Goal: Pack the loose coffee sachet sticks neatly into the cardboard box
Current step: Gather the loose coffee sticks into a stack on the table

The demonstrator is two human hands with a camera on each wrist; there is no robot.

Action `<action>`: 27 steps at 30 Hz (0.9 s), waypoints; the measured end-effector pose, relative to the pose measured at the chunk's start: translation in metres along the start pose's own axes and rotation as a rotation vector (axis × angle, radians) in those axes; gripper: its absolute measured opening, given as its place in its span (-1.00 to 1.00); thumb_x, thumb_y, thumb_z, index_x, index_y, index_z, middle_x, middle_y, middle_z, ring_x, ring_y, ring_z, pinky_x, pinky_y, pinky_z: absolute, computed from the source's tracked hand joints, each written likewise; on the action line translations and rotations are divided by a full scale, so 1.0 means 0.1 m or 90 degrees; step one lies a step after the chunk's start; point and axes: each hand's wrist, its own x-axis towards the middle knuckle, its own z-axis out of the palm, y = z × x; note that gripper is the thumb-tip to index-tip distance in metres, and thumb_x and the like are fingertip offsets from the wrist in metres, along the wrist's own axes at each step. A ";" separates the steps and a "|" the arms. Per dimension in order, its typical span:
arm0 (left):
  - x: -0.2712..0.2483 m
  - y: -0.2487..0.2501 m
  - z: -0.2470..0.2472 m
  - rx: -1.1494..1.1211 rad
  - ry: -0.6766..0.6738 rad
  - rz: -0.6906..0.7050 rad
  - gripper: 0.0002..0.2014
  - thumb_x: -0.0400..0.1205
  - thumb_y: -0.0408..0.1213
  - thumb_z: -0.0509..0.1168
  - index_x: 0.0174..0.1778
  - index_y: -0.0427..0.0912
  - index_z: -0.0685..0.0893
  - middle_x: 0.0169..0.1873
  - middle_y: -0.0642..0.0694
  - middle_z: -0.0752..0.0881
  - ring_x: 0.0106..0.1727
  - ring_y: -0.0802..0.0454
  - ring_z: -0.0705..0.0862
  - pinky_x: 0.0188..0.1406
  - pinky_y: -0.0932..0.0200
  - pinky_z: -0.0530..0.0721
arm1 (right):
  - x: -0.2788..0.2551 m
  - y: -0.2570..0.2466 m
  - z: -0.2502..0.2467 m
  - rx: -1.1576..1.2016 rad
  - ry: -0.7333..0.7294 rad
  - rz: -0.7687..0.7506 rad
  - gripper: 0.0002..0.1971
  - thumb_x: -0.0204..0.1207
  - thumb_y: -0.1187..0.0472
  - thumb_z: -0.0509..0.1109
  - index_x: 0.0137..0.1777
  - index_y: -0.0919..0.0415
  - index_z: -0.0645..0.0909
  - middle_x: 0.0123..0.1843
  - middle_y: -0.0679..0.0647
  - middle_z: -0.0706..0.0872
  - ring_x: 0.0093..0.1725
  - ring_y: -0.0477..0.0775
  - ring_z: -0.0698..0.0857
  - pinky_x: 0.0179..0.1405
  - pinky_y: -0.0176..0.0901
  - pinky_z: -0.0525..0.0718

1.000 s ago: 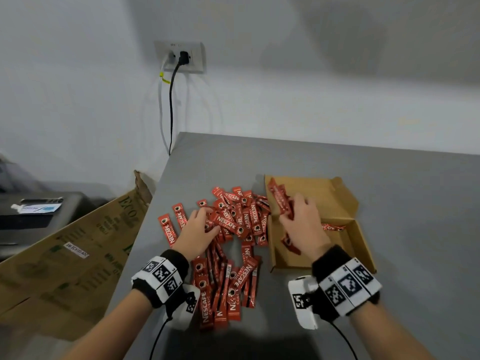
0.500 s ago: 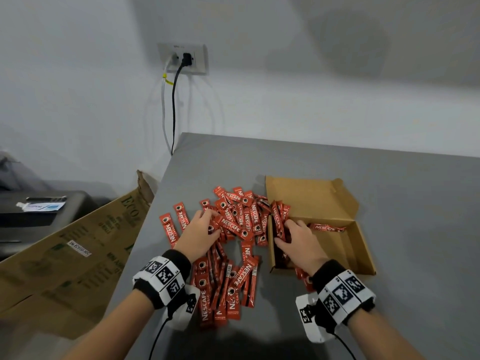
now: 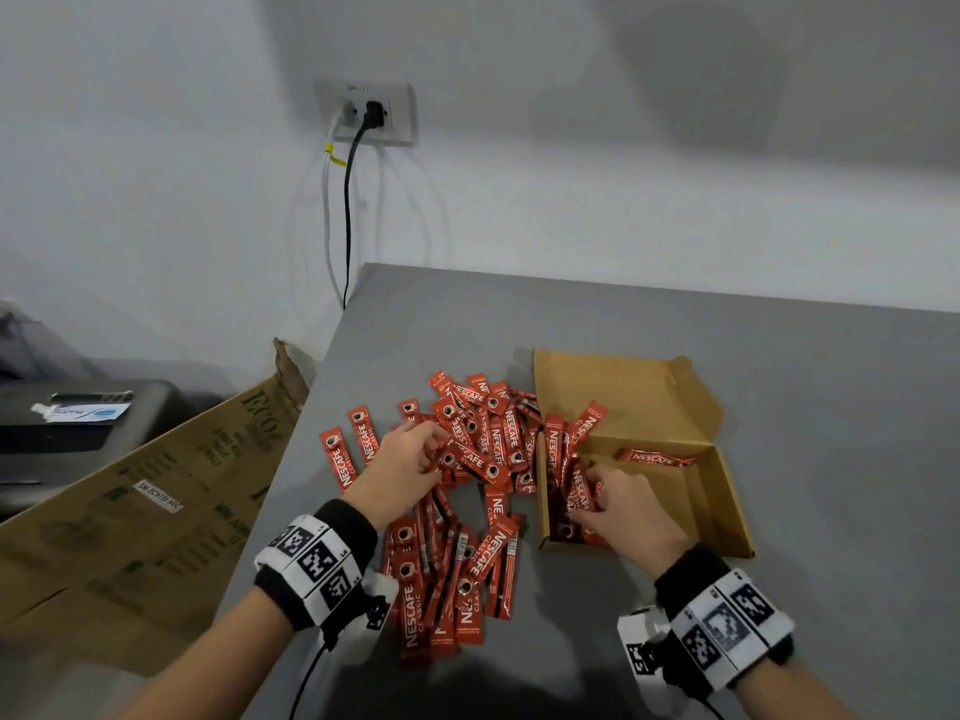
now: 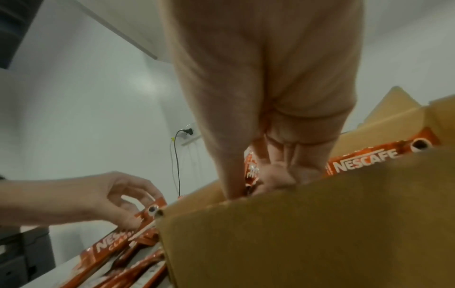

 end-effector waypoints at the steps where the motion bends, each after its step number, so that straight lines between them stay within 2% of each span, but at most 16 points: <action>1: -0.01 0.02 -0.02 -0.003 0.007 0.002 -0.63 0.53 -0.42 0.39 0.24 -0.11 0.55 0.00 0.03 0.56 -0.04 0.13 0.61 -0.19 0.52 0.56 | 0.01 0.00 0.00 0.003 -0.007 0.009 -0.53 0.50 0.11 0.43 0.34 0.28 0.47 -0.15 0.01 0.60 -0.23 -0.06 0.64 -0.25 -0.31 0.65; 3: -0.03 0.08 -0.07 -0.021 0.027 0.011 -0.67 0.53 -0.39 0.40 0.21 -0.14 0.58 -0.09 0.05 0.59 -0.10 0.20 0.60 -0.20 0.55 0.55 | 0.02 0.00 -0.06 -0.030 -0.013 0.015 -0.57 0.52 -0.02 0.36 0.27 0.25 0.51 -0.11 0.01 0.64 -0.26 -0.11 0.65 -0.25 -0.31 0.66; 5: -0.06 0.19 -0.13 -0.054 0.061 0.017 -0.70 0.53 -0.35 0.41 0.17 -0.18 0.61 -0.16 0.09 0.59 -0.17 0.27 0.58 -0.18 0.53 0.59 | 0.00 -0.04 -0.17 -0.048 0.060 -0.015 -0.58 0.56 -0.12 0.26 0.23 0.18 0.54 -0.02 0.04 0.72 -0.23 -0.14 0.65 -0.26 -0.37 0.64; 6: -0.07 0.27 -0.15 -0.073 0.076 0.022 -0.73 0.52 -0.31 0.42 0.14 -0.16 0.62 -0.20 0.12 0.59 -0.20 0.29 0.59 -0.16 0.48 0.62 | -0.02 -0.08 -0.21 -0.006 0.111 -0.049 -0.58 0.57 -0.12 0.21 0.23 0.17 0.54 0.01 0.04 0.73 -0.22 -0.15 0.64 -0.29 -0.42 0.59; 7: -0.07 0.36 -0.16 -0.086 0.083 0.031 -0.75 0.52 -0.26 0.42 0.09 -0.12 0.62 -0.23 0.16 0.59 -0.21 0.30 0.59 -0.16 0.44 0.64 | -0.05 -0.16 -0.21 0.066 0.140 -0.093 -0.58 0.58 -0.11 0.18 0.27 0.16 0.53 0.01 0.01 0.71 -0.21 -0.18 0.64 -0.32 -0.45 0.55; 9: -0.08 0.57 -0.11 -0.098 0.071 0.066 -0.81 0.51 -0.20 0.43 -0.02 -0.05 0.59 -0.29 0.19 0.59 -0.23 0.30 0.62 -0.22 0.48 0.62 | -0.10 -0.38 -0.13 0.199 0.119 -0.188 -0.58 0.60 -0.04 0.16 0.39 0.11 0.44 -0.07 -0.11 0.65 -0.31 -0.25 0.64 -0.39 -0.47 0.54; 11: -0.08 0.74 -0.02 -0.107 0.051 0.126 -0.83 0.53 -0.26 0.42 -0.10 -0.06 0.53 -0.30 0.15 0.59 -0.23 0.21 0.64 -0.18 0.48 0.62 | -0.12 -0.50 0.03 0.258 0.114 -0.242 -0.64 0.63 0.13 0.20 0.41 0.14 0.42 -0.19 -0.10 0.64 -0.45 -0.25 0.63 -0.48 -0.48 0.55; 14: -0.07 0.78 0.06 -0.121 0.014 0.140 -0.78 0.49 -0.23 0.45 -0.09 -0.09 0.52 -0.29 0.10 0.62 -0.24 0.18 0.64 -0.17 0.48 0.61 | -0.03 -0.43 0.00 0.272 0.179 -0.206 -0.79 0.62 0.33 0.22 0.21 0.27 0.58 -0.31 -0.08 0.63 -0.50 -0.23 0.60 -0.52 -0.49 0.54; 17: 0.02 0.66 0.06 -0.116 0.006 0.081 -0.82 0.53 -0.25 0.41 -0.16 -0.04 0.50 -0.29 0.09 0.61 -0.26 0.26 0.62 -0.23 0.52 0.60 | 0.05 -0.23 -0.14 0.206 0.155 -0.102 -0.79 0.64 0.32 0.17 0.19 0.24 0.58 -0.25 -0.08 0.61 -0.42 -0.18 0.57 -0.50 -0.44 0.59; 20: 0.11 0.59 0.08 -0.160 0.000 0.040 -0.83 0.56 -0.32 0.38 -0.21 -0.04 0.50 -0.31 0.09 0.61 -0.35 0.34 0.63 -0.32 0.51 0.60 | 0.04 -0.19 -0.10 0.136 0.132 -0.096 -0.78 0.66 0.24 0.17 0.20 0.21 0.57 -0.18 -0.06 0.65 -0.45 -0.21 0.56 -0.52 -0.43 0.57; 22: 0.14 0.56 0.12 -0.092 -0.002 0.051 -0.91 0.59 -0.27 0.33 -0.15 -0.05 0.53 -0.24 0.12 0.61 -0.23 0.27 0.62 -0.23 0.43 0.61 | -0.06 -0.22 -0.03 0.113 0.112 -0.120 -0.81 0.64 0.18 0.22 0.17 0.17 0.58 -0.15 -0.08 0.67 -0.47 -0.23 0.56 -0.49 -0.44 0.57; 24: 0.15 0.48 0.14 0.046 0.021 0.063 -0.93 0.63 -0.20 0.28 -0.01 -0.06 0.56 -0.06 0.09 0.63 0.00 0.19 0.61 0.04 0.33 0.60 | -0.18 -0.25 0.08 0.047 0.071 -0.170 -0.83 0.63 0.13 0.24 0.14 0.13 0.57 -0.06 -0.10 0.67 -0.28 -0.25 0.63 -0.29 -0.44 0.63; 26: 0.17 0.36 0.17 0.198 0.056 0.024 -0.73 0.65 -0.11 0.22 0.25 -0.04 0.51 0.23 0.01 0.54 0.29 0.07 0.50 0.34 0.13 0.50 | -0.33 -0.31 0.22 -0.029 0.031 -0.207 -0.80 0.64 0.07 0.22 0.14 0.12 0.56 0.03 -0.06 0.69 -0.11 -0.21 0.68 -0.10 -0.40 0.68; 27: 0.19 0.30 0.17 0.256 0.065 -0.021 -0.62 0.65 -0.04 0.21 0.37 -0.02 0.43 0.32 -0.05 0.47 0.38 0.00 0.43 0.40 0.01 0.45 | -0.40 -0.36 0.29 -0.054 0.007 -0.199 -0.76 0.63 0.03 0.22 0.17 0.13 0.54 0.04 -0.03 0.70 -0.09 -0.18 0.70 -0.10 -0.38 0.69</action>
